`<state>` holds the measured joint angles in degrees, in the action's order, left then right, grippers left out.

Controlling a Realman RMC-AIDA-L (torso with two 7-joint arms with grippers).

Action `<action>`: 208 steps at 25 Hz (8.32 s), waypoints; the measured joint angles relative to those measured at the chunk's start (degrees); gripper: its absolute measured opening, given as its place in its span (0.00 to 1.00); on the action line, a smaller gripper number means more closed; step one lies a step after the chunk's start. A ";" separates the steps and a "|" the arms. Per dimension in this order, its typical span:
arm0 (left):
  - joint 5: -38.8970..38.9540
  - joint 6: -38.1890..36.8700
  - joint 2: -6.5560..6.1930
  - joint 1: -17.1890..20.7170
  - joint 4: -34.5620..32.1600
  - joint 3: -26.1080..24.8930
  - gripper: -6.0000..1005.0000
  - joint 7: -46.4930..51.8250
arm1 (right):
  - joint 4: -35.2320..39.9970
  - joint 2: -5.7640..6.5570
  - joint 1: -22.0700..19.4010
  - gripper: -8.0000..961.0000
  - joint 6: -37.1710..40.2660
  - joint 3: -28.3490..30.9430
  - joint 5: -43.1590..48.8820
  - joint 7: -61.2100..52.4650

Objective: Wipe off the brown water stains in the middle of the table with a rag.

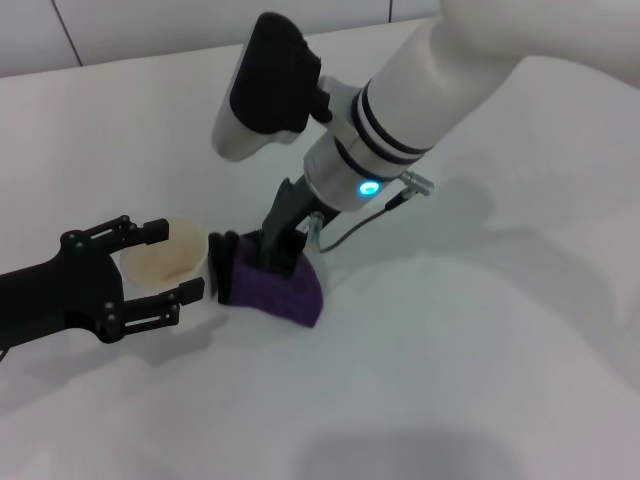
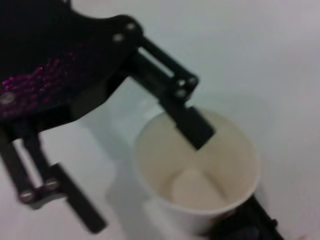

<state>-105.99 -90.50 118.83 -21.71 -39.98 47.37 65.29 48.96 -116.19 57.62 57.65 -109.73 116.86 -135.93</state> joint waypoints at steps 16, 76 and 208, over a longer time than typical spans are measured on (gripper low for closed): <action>-0.03 -0.21 -0.01 0.02 -0.08 0.00 0.81 -0.03 | 1.46 0.00 -1.40 0.12 1.47 -1.26 -1.51 0.32; 0.37 -1.47 -0.45 1.41 -0.45 -0.53 0.81 0.81 | -1.26 0.28 -0.38 0.14 -3.40 0.96 -0.93 3.01; 0.61 -11.33 -3.42 9.15 0.16 -14.87 0.81 3.04 | 23.64 0.85 -46.08 0.62 19.69 33.36 -22.15 43.26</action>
<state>-105.39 -101.82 115.41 -12.56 -39.82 32.51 68.32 72.60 -115.34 11.54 77.35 -76.37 94.71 -92.68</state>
